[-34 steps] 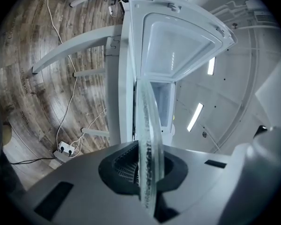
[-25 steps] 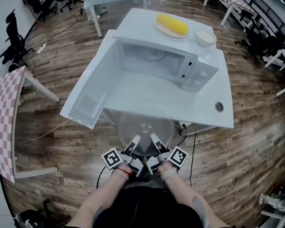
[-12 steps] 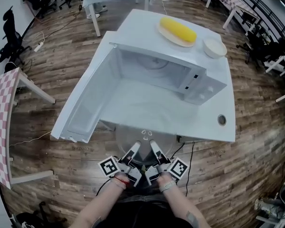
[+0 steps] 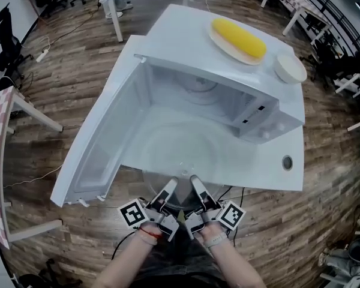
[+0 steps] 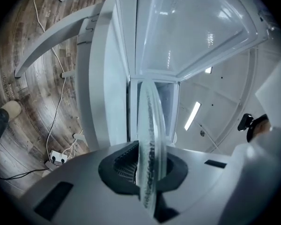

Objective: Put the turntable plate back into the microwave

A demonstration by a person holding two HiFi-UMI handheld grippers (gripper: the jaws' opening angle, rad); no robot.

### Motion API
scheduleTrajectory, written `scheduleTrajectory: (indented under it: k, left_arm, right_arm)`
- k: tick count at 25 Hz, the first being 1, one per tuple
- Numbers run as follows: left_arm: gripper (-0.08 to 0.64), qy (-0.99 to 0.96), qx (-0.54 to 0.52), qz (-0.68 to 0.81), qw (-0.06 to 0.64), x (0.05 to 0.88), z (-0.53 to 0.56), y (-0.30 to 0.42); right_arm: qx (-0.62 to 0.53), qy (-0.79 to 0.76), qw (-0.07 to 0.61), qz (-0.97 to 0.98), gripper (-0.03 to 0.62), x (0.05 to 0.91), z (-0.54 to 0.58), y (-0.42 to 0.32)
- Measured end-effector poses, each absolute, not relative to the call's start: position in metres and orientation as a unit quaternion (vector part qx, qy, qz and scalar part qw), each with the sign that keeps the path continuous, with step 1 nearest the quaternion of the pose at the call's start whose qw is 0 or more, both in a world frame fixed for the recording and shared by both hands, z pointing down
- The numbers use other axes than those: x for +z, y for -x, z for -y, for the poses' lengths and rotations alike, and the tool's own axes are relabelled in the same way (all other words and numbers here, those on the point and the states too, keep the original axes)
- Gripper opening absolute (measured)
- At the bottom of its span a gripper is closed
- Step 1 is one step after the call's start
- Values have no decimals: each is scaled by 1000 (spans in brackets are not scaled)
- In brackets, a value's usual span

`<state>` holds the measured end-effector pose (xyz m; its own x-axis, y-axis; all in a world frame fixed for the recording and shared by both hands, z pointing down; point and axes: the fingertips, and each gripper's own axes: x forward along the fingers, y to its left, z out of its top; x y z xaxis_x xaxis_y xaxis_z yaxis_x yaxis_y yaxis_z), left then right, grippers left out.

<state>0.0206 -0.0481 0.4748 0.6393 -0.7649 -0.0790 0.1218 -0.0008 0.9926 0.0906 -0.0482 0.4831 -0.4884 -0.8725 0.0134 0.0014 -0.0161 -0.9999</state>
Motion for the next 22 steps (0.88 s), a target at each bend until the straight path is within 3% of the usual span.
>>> scheduleTrajectory:
  k: [22]
  left_arm:
    - [31, -643, -313, 226, 661, 463, 145, -41]
  right_arm:
    - [-594, 384, 380, -596, 41, 472, 139, -113]
